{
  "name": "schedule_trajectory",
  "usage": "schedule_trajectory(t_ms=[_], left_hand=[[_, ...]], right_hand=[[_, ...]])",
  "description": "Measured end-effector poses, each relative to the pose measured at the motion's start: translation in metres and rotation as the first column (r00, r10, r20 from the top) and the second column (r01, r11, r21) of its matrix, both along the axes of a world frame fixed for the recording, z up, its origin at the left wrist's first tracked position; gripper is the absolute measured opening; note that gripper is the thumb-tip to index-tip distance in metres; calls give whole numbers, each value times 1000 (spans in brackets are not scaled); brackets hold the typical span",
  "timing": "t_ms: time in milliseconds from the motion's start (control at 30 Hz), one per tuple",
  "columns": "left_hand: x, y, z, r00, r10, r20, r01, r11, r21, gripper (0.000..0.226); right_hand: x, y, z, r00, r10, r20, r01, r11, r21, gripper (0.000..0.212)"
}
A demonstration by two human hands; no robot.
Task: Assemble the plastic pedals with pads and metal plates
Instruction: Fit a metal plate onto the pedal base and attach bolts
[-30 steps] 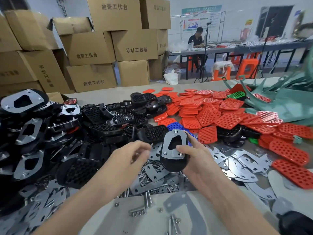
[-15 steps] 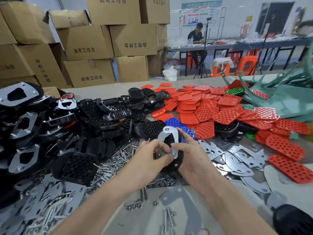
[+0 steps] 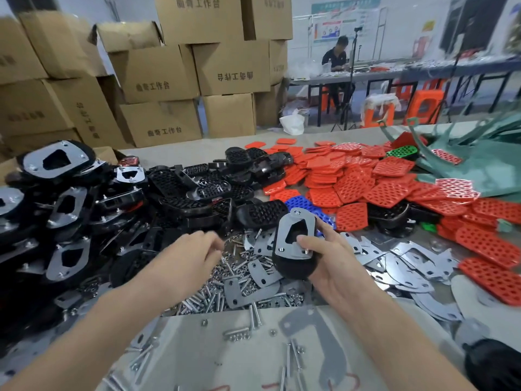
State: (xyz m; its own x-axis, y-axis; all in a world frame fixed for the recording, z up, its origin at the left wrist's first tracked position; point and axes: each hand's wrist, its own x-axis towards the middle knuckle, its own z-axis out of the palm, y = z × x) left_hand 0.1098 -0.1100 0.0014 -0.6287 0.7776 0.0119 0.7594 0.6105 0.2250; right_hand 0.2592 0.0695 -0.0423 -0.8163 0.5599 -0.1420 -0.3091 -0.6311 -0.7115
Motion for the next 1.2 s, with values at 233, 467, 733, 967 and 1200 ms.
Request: schedule_trajectory(t_ms=[233,467,733,967,1200], left_hand=[[3,18,-29,959,-114,-257,50,968,-245,44],[1,16,-20,979,-102,-175,51,959,-279,17],[1,10,-11,992,-113,-50,99,967,-234,23],[-6,4,-20,1000,11,12,-12,990,138,29],[8,18,-26,954,30,298,-174,866,469,24]], right_hand=[[-1,2,-5,999,37,4,-38,999,20,56],[0,3,-4,999,46,-9,-45,999,21,53],[2,-2,1,998,24,52,-26,999,42,59],[0,-8,2,996,12,86,-19,997,71,55],[-1,-8,-3,985,62,162,-95,975,201,61]])
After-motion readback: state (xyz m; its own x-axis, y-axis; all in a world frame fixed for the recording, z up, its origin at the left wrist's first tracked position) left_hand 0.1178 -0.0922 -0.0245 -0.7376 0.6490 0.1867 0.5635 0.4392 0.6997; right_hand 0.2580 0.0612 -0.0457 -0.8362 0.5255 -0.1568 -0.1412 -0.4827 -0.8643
